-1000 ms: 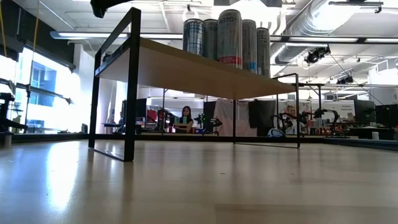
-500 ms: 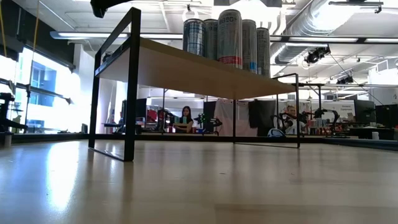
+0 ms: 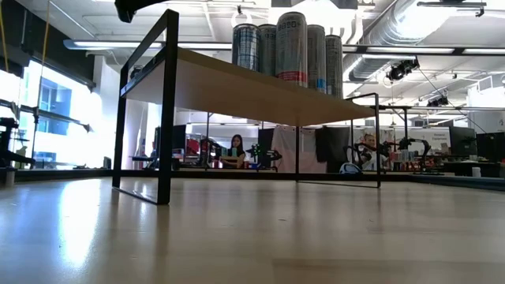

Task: Place canned beverage on shelf
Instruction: Put the blue soda can on the shelf and align it with the other blue soda can

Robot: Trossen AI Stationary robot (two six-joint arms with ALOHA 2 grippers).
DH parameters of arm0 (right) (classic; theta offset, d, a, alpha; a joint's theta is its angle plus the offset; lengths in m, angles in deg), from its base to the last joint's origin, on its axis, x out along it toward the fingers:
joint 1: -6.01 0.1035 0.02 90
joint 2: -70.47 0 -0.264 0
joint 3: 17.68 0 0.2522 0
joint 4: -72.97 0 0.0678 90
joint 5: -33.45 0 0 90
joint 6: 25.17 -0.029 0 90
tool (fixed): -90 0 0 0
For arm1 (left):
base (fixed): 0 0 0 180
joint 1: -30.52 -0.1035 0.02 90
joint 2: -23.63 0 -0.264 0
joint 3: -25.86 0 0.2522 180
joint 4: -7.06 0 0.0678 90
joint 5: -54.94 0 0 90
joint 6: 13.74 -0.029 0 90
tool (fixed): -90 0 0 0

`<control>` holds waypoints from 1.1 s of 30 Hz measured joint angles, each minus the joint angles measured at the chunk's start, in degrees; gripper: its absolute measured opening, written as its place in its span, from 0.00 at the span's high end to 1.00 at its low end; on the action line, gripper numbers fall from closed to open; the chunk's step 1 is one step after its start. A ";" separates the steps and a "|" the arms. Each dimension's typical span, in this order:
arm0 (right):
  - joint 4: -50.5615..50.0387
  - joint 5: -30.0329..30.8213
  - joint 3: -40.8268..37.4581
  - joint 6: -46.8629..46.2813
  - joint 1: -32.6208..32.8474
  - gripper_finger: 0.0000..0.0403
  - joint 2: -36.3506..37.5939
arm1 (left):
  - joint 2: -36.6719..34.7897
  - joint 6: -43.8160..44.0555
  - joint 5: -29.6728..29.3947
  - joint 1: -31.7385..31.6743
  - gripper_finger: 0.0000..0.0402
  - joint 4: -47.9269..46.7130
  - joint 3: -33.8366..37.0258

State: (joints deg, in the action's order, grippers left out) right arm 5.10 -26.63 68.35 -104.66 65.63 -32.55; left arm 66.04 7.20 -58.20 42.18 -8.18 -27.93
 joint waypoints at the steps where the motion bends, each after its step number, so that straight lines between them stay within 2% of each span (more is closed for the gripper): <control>1: 0.01 -0.27 0.00 0.01 0.06 0.22 0.00 | 0.00 0.02 0.00 0.00 0.20 0.00 0.00; 7: 0.00 -3.14 0.00 -0.31 1.79 0.22 0.00 | 0.00 -0.01 0.01 0.01 0.20 0.00 0.00; 16: -2.40 -4.01 0.00 -7.63 4.54 0.22 0.00 | 0.00 -0.03 0.00 0.00 0.20 0.00 0.00; 22: -2.39 -6.07 -0.01 -7.67 5.05 0.24 0.00 | 0.00 -0.01 0.00 0.01 0.20 0.00 0.00; 24: -2.11 -6.13 -0.01 -8.02 5.05 0.29 0.00 | 0.00 -0.01 0.00 0.02 0.20 0.00 0.00; 27: -1.06 -6.15 -0.02 -8.13 4.76 0.42 0.00 | 0.00 0.02 0.00 0.01 0.20 0.00 0.00; 33: -0.63 -5.95 -0.02 -8.13 4.49 0.86 0.52 | 0.00 0.03 0.00 0.01 0.20 0.00 0.00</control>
State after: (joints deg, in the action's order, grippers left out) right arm 4.47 -32.58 68.33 -112.79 70.12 -32.04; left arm 66.04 7.23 -58.20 42.20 -8.18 -27.93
